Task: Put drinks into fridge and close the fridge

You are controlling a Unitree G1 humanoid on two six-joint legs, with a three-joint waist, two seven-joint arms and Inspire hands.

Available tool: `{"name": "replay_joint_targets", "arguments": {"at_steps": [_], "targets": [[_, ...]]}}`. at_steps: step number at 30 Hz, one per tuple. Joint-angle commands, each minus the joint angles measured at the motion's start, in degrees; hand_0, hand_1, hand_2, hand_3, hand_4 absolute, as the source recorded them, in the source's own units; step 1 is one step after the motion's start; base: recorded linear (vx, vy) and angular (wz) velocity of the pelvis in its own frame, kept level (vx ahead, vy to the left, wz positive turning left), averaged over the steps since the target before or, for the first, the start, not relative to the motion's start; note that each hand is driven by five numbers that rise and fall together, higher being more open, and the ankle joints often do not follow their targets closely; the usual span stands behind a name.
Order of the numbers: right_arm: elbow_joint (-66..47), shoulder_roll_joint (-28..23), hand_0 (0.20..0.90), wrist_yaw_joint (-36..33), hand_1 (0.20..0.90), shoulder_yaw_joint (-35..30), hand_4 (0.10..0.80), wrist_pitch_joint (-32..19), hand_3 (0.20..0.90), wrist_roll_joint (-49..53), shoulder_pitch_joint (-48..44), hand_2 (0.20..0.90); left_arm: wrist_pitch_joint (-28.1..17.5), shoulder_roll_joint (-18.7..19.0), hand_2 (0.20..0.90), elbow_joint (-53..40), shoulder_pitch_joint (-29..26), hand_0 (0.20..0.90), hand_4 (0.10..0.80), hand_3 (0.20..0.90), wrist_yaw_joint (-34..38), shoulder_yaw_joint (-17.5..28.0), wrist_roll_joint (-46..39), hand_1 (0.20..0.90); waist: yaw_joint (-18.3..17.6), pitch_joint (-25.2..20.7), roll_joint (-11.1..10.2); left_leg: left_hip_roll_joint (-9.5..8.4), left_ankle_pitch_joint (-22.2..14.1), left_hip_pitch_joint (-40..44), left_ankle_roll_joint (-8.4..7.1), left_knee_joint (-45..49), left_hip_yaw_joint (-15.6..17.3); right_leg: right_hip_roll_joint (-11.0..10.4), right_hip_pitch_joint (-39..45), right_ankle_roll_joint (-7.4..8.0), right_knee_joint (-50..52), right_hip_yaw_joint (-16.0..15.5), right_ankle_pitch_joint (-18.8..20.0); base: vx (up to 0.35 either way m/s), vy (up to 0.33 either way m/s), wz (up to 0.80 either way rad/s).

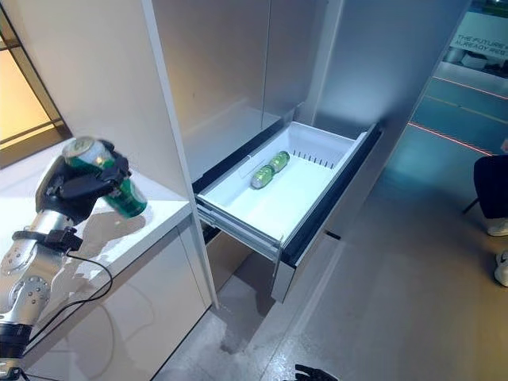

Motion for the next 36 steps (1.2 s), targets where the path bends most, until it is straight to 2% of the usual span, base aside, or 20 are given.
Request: {"name": "replay_joint_targets", "arguments": {"at_steps": [1, 2, 4, 9, 12, 13, 14, 18, 20, 24, 30, 36], "targets": [[-0.6, -2.7, 0.900, 5.5, 0.900, 2.0, 0.800, -8.6, 0.900, -4.8, -3.7, 0.900, -9.7, -2.0, 0.300, -8.3, -16.0, 0.300, 0.100, 0.200, -6.0, 0.3, -5.9, 0.300, 0.1, -3.3, 1.8, -3.39, -6.1, -0.6, 1.39, 2.4, -1.3, 1.6, -1.5, 1.76, 8.1, 1.2, -9.3, 0.000, 0.000, 0.00], [-0.5, -2.4, 0.900, 5.4, 0.900, 2.7, 0.800, -10.9, 0.900, -7.6, -3.8, 0.900, -9.3, -2.9, 0.300, -9.8, -15.8, 0.300, 0.100, 0.200, -6.4, -0.2, -5.6, 0.300, 0.1, -3.3, 1.9, -3.41, -6.1, -0.6, 1.44, 2.3, -1.3, 1.7, -1.5, 1.77, 8.1, 1.2, -9.3, -0.032, -0.009, 0.00], [-3.4, -1.9, 0.900, 4.0, 0.900, 4.8, 0.800, -11.9, 0.900, -11.7, -3.4, 0.900, -8.2, -3.8, 0.300, -12.4, -15.4, 0.300, 0.100, 0.200, -6.4, -0.9, -5.2, 0.300, 0.1, -3.1, 2.0, -3.47, -6.1, -0.5, 1.49, 2.2, -1.3, 1.7, -1.1, 1.72, 7.8, 1.1, -9.4, -0.037, -0.010, 0.00], [-12.5, -1.6, 0.900, 2.9, 0.900, 9.4, 0.800, -10.2, 0.900, -15.1, -2.4, 0.900, -7.6, -3.9, 0.300, -15.4, -14.8, 0.300, 0.100, 0.200, -8.4, -3.7, -6.0, 0.300, 0.0, -2.3, 2.0, -3.48, -5.7, -0.3, 1.40, 2.1, -1.6, 1.9, -0.6, 1.64, 7.4, 0.9, -9.3, -0.046, -0.025, 0.00], [-19.3, -1.2, 0.900, 6.6, 0.900, 11.1, 0.800, -6.2, 0.900, -10.3, -2.4, 0.900, -7.7, -4.1, 0.300, -15.5, -14.1, 0.300, 0.100, 0.200, -11.2, -6.4, -6.0, 0.300, 0.1, -2.1, 1.8, -3.34, -5.4, -0.2, 1.15, 2.0, -1.8, 2.0, -0.2, 1.55, 7.0, 0.6, -9.1, -0.036, -0.051, 0.02], [-24.9, -0.8, 0.900, 9.0, 0.900, 11.2, 0.800, -1.9, 0.900, -7.5, -2.1, 0.900, -8.3, -4.4, 0.300, -15.4, -13.1, 0.300, 0.100, 0.200, -12.7, -7.4, -5.3, 0.300, 0.1, -1.9, 1.7, -3.25, -5.2, -0.2, 1.00, 2.0, -1.9, 2.0, 0.0, 1.44, 6.9, 0.4, -9.0, -0.044, -0.054, 0.02], [-28.3, -0.6, 0.900, 11.1, 0.900, 11.3, 0.800, 0.3, 0.900, -5.6, -1.8, 0.900, -8.7, -4.6, 0.300, -15.3, -12.3, 0.300, 0.100, 0.200, -13.8, -8.0, -5.1, 0.300, 0.0, -1.8, 1.6, -3.22, -5.0, -0.1, 0.89, 2.0, -2.0, 2.0, 0.2, 1.36, 6.8, 0.3, -8.9, -0.034, -0.040, 0.03], [-37.6, -1.1, 0.900, 16.1, 0.900, 11.7, 0.800, 2.9, 0.900, -0.7, -0.9, 0.900, -10.0, -5.0, 0.300, -14.7, -9.7, 0.300, 0.100, 0.200, -16.8, -8.9, -3.9, 0.300, -0.1, -1.6, 1.4, -3.09, -4.6, -0.1, 0.66, 1.8, -2.2, 2.0, 0.4, 1.26, 6.5, -0.2, -8.7, -0.033, -0.028, 0.04], [-45.1, -2.9, 0.900, 18.4, 0.900, 11.5, 0.800, 2.6, 0.900, 2.4, -1.2, 0.900, -12.8, -5.1, 0.300, -14.7, -7.7, 0.300, 0.100, 0.200, -17.3, -9.3, -0.4, 0.300, -0.2, -1.6, 1.3, -3.03, -4.4, -0.1, 0.55, 1.8, -2.3, 2.0, 0.5, 1.22, 6.4, -0.3, -8.5, -0.041, -0.021, 0.01], [-62.8, -7.9, 0.900, 21.7, 0.900, 8.4, 0.800, 5.6, 0.900, 13.4, -3.4, 0.900, -16.6, -4.4, 0.300, -13.5, -3.6, 0.300, 0.100, 0.200, -20.1, -8.1, -0.6, 0.300, -0.3, -1.5, 1.1, -2.92, -3.7, -0.4, 0.51, 1.5, -2.1, 2.1, 0.2, 1.27, 6.2, 0.0, -8.1, -0.045, -0.006, 0.00], [-76.2, -11.5, 0.900, 19.1, 0.900, 4.3, 0.800, 6.2, 0.900, 24.2, -8.5, 0.900, -16.9, -4.2, 0.300, -14.1, -0.5, 0.300, 0.100, 0.200, -23.2, -7.1, -1.5, 0.300, -0.2, -1.9, 1.0, -2.86, -2.9, -1.6, 0.53, 1.7, -1.8, 2.1, -0.6, 1.20, 5.9, 0.5, -7.2, -0.042, -0.003, 0.00], [-80.6, -12.3, 0.900, 13.1, 0.900, 2.0, 0.800, 7.1, 0.900, 27.7, -10.6, 0.900, -16.6, -3.9, 0.300, -15.2, -0.3, 0.300, 0.100, 0.200, -22.1, -7.1, 1.1, 0.300, -0.3, -2.2, 0.9, -2.95, -2.9, -2.0, 0.69, 1.9, -1.7, 2.1, -1.0, 1.16, 5.6, 0.5, -6.8, -0.028, -0.004, 0.00]]}}
